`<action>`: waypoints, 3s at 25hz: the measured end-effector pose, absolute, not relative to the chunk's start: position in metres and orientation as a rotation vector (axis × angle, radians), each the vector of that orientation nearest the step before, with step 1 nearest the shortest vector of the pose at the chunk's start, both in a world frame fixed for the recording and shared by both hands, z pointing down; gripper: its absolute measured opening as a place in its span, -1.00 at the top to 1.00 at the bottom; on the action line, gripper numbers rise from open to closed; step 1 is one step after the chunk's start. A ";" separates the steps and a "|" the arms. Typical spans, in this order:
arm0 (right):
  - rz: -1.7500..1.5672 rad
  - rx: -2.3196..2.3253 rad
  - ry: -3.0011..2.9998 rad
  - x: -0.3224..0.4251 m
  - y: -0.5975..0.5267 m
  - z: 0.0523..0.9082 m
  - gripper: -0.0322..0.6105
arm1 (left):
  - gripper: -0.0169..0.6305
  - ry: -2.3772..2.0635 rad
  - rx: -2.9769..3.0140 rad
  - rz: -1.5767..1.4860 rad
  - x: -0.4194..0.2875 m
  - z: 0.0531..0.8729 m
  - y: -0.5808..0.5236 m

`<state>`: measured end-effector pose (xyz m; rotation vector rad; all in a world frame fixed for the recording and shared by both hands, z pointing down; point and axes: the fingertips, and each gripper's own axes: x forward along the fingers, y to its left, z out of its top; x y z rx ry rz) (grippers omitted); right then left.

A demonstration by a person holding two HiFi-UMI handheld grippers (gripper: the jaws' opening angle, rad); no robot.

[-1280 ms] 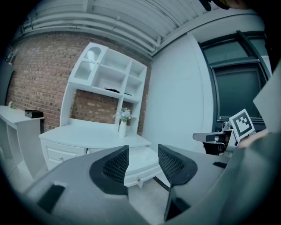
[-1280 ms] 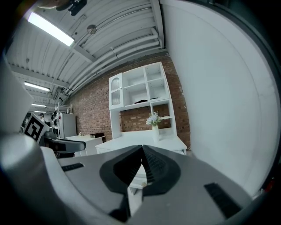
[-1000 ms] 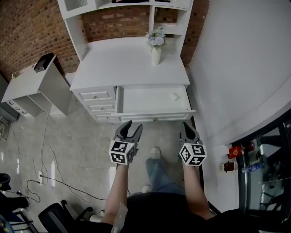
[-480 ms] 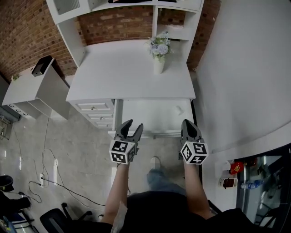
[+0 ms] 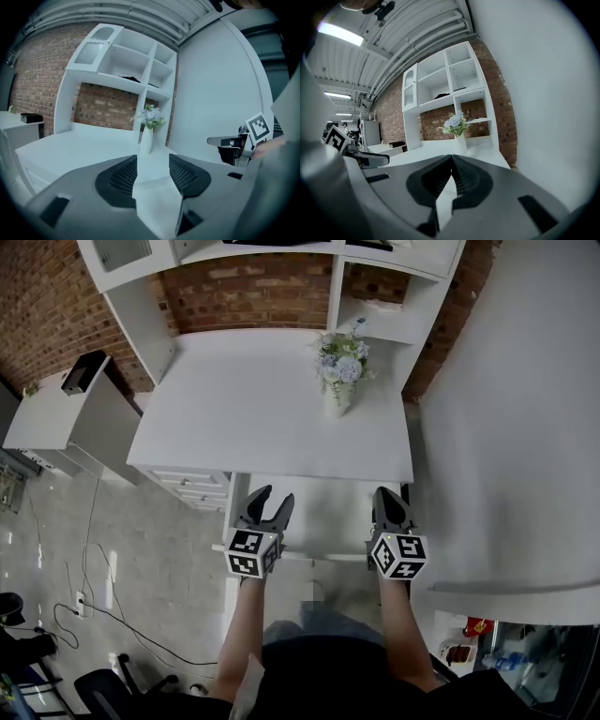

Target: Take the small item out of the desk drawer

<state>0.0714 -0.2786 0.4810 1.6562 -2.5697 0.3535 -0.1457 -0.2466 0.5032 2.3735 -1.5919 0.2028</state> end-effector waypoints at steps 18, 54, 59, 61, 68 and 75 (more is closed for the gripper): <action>0.436 1.762 -2.478 0.091 -0.301 0.492 0.91 | 0.37 -1.436 2.436 0.274 -0.118 0.512 -0.287; 0.453 1.809 -2.152 0.198 -0.250 0.566 0.91 | 0.37 -0.128 2.979 1.789 0.123 0.694 -0.286; 0.453 1.760 -2.158 0.191 -0.257 0.577 0.91 | 0.34 0.093 3.018 2.209 0.128 0.724 -0.294; 0.462 1.749 -2.156 0.189 -0.258 0.581 0.91 | 0.33 0.147 3.014 2.303 0.129 0.734 -0.297; 0.458 1.721 -2.153 0.185 -0.258 0.586 0.91 | 0.30 0.277 2.947 2.503 0.130 0.766 -0.302; 0.453 1.707 -2.126 0.191 -0.254 0.590 0.91 | 0.28 0.365 2.895 2.622 0.138 0.786 -0.303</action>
